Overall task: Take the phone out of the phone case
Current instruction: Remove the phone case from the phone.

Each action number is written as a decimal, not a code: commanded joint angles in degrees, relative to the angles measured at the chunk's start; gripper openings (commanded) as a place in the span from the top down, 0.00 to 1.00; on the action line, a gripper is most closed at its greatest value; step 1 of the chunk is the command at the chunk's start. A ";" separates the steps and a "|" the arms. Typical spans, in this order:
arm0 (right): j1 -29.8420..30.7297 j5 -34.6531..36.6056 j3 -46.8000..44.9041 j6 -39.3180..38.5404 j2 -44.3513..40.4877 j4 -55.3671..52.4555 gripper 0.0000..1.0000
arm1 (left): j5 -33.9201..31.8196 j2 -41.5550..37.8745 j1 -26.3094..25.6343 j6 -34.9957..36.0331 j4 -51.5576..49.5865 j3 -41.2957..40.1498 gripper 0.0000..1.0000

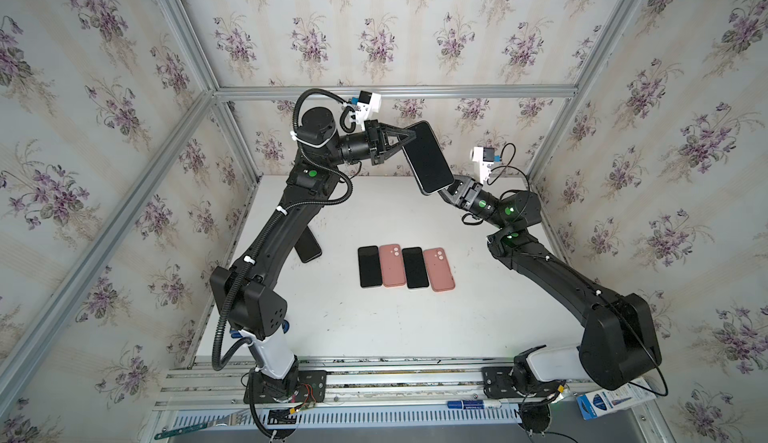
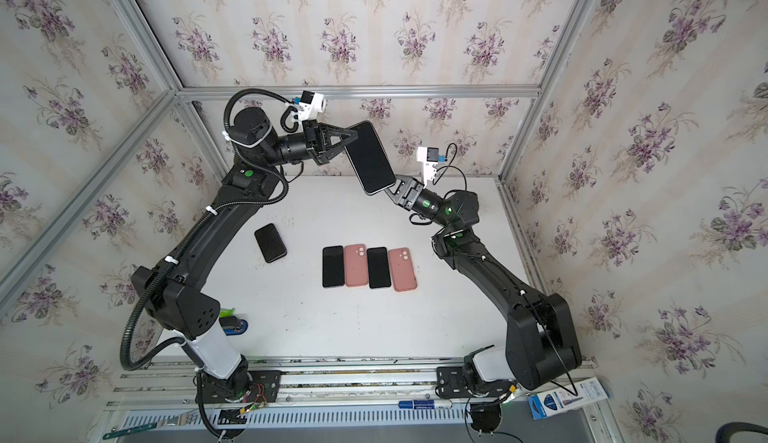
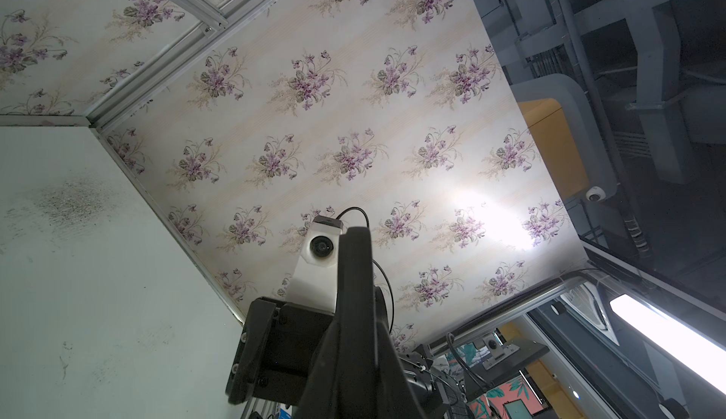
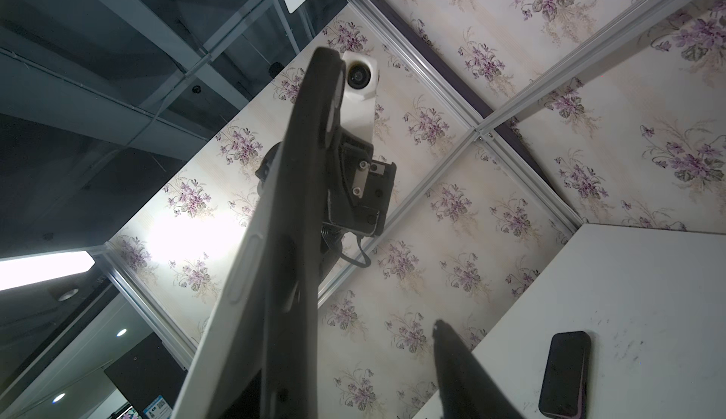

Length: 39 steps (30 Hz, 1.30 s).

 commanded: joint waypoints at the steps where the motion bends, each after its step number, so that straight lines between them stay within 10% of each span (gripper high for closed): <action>1: -0.04 1.27 -0.88 0.77 -0.79 1.08 0.52 | 0.98 -0.40 0.57 -2.54 3.27 -0.41 1.00; 19: 0.07 3.61 -11.83 7.58 1.38 2.17 1.00 | 1.36 4.69 0.74 9.01 -1.14 -10.21 1.00; 39: -1.21 10.21 -20.44 8.60 13.98 4.43 1.00 | -0.13 24.91 -0.36 11.88 6.54 -9.46 0.74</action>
